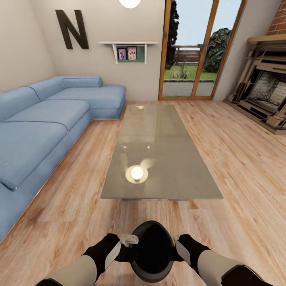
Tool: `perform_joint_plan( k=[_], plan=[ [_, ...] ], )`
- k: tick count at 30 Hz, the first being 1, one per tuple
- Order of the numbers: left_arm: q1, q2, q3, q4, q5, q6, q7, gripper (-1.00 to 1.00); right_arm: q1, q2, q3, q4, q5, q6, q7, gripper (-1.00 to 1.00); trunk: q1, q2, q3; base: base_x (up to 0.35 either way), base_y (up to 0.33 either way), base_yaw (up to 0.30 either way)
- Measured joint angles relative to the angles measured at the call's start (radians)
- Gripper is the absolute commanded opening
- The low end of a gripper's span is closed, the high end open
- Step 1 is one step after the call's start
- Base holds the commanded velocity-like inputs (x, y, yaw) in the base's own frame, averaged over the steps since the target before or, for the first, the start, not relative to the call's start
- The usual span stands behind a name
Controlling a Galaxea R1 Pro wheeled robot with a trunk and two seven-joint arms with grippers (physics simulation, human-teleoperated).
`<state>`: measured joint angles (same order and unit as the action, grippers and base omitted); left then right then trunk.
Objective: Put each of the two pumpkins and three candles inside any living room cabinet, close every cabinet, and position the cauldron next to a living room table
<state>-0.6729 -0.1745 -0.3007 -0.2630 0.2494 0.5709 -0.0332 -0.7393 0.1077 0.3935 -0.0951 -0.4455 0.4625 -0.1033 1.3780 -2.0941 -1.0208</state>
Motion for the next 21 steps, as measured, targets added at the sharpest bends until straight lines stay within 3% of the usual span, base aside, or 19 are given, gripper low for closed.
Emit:
perform_joint_plan(
  k=[6,21],
  plan=[
    [0.000,0.000,0.003,-0.023,0.005,0.060,0.034,1.00,0.000,0.000,0.000,-0.004,0.000,0.040,-0.001,1.00,-0.023,0.042,0.019,0.000,0.000,0.000],
    [0.000,0.000,0.020,-0.048,0.004,0.066,0.084,1.00,0.000,0.000,0.000,-0.006,0.001,0.044,0.004,1.00,-0.081,0.147,0.066,0.000,0.000,0.000]
  ],
)
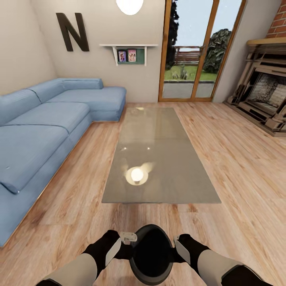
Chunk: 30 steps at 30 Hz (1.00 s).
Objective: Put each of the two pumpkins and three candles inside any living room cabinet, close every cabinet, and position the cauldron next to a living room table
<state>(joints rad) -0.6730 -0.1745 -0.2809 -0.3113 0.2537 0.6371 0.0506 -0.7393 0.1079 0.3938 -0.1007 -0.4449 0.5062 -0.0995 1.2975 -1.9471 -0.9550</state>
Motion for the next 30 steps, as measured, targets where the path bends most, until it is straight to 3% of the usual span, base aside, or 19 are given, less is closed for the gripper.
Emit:
perform_joint_plan(
  k=[14,30],
  plan=[
    [-0.001,0.000,0.002,-0.009,0.002,0.003,0.009,1.00,-0.001,0.000,0.000,0.000,0.000,0.000,0.000,1.00,-0.054,0.098,0.045,0.000,0.000,0.000],
    [0.000,0.000,0.003,-0.008,0.000,0.001,0.009,1.00,-0.001,0.001,0.002,0.000,0.001,0.000,0.002,1.00,-0.115,0.210,0.119,0.000,0.000,0.000]
  ],
)
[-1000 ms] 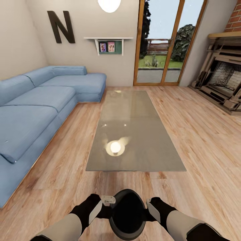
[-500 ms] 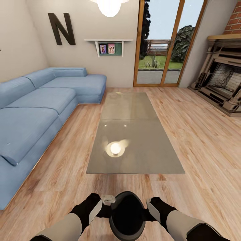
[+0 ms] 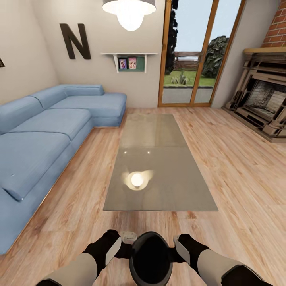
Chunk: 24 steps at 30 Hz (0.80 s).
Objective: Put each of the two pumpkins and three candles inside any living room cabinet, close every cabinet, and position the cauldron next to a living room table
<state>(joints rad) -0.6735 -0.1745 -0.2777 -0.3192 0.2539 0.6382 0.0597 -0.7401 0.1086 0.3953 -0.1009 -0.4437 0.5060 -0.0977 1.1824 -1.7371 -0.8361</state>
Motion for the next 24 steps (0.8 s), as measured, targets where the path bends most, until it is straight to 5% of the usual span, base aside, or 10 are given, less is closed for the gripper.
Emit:
perform_joint_plan(
  k=[12,24],
  plan=[
    [0.000,0.001,0.006,0.007,-0.002,-0.005,0.002,1.00,0.000,0.000,0.000,0.000,0.002,0.000,0.000,1.00,0.000,0.000,0.019,-0.018,0.000,0.000],
    [0.000,0.003,0.006,0.009,-0.002,-0.005,0.003,1.00,0.000,-0.001,0.002,0.000,0.004,0.000,-0.003,1.00,0.000,0.000,0.038,-0.281,0.000,0.000]
  ],
)
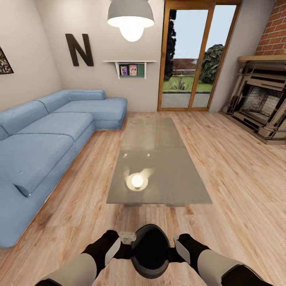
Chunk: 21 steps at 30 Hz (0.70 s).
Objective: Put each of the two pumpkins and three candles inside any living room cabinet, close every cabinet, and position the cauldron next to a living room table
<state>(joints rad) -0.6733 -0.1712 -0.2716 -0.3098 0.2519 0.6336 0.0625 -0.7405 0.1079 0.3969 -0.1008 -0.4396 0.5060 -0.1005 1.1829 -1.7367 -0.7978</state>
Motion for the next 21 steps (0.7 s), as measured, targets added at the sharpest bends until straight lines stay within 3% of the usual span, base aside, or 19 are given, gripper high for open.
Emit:
perform_joint_plan(
  k=[6,11,14,15,18,21],
  plan=[
    [0.000,0.001,0.010,0.011,0.000,-0.001,0.000,1.00,0.000,0.000,0.000,0.000,0.002,0.000,-0.004,1.00,0.000,0.000,0.010,-0.312,0.000,0.000],
    [0.000,0.004,0.047,0.021,0.000,-0.006,0.000,1.00,0.000,0.000,0.001,0.001,0.003,0.000,-0.007,1.00,0.000,0.000,0.018,-0.313,0.000,0.000],
    [0.000,0.033,0.098,0.045,-0.002,-0.011,0.000,1.00,0.000,0.000,0.003,0.006,0.003,0.000,-0.008,1.00,0.000,0.000,0.022,-0.234,0.000,0.000],
    [0.001,0.063,0.152,0.077,-0.004,-0.041,-0.001,1.00,0.001,0.001,0.004,0.009,0.004,0.000,-0.009,1.00,0.000,0.000,0.024,-0.089,0.000,0.000],
    [0.002,0.081,0.184,0.142,-0.002,-0.107,-0.001,1.00,0.001,-0.002,0.004,0.014,0.004,0.000,-0.009,1.00,0.000,0.000,0.029,-0.032,0.000,0.000],
    [0.002,0.085,0.190,0.209,-0.002,-0.151,0.000,1.00,0.001,-0.005,0.003,0.053,0.004,-0.006,-0.009,1.00,-0.012,0.021,0.043,-0.009,0.000,0.000]
  ],
)
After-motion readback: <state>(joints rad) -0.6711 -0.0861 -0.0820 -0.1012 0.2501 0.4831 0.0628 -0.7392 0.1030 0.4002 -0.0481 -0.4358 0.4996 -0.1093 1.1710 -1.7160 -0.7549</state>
